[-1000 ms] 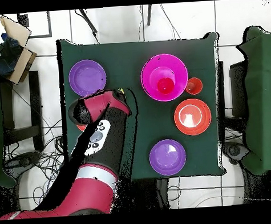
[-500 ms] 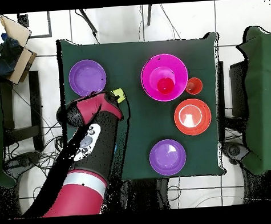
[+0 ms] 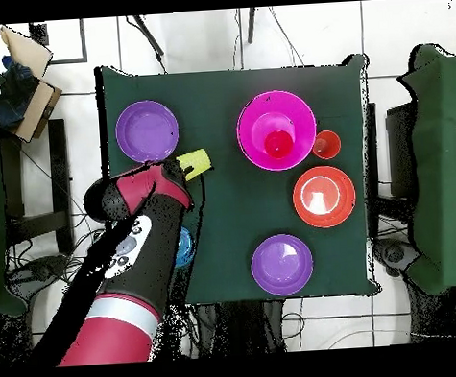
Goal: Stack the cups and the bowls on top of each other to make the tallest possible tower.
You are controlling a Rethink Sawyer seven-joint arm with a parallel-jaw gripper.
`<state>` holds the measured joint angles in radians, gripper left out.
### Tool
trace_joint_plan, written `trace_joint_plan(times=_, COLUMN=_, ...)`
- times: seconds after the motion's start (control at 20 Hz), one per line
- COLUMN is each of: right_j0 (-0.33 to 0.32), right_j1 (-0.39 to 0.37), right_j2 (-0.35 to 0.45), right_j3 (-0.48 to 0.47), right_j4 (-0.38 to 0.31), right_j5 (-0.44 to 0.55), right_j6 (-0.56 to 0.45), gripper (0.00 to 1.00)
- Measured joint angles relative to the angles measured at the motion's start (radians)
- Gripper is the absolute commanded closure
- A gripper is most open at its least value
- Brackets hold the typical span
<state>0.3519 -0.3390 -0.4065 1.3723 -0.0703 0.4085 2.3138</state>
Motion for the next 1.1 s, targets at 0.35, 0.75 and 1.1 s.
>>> trace_joint_plan(times=0.35, right_j0=0.049, right_j1=0.051, right_j2=-0.054, right_j3=0.002, right_j4=0.024, right_j5=-0.032, right_j6=0.015, gripper=0.0)
trace_joint_plan(times=0.75, right_j0=0.073, right_j1=0.111, right_j2=-0.104, right_j3=0.003, right_j4=0.064, right_j5=-0.047, right_j6=0.018, gripper=0.0)
trace_joint_plan(times=1.1, right_j0=0.1, right_j1=0.153, right_j2=-0.155, right_j3=0.002, right_j4=0.102, right_j5=-0.047, right_j6=0.018, gripper=0.0)
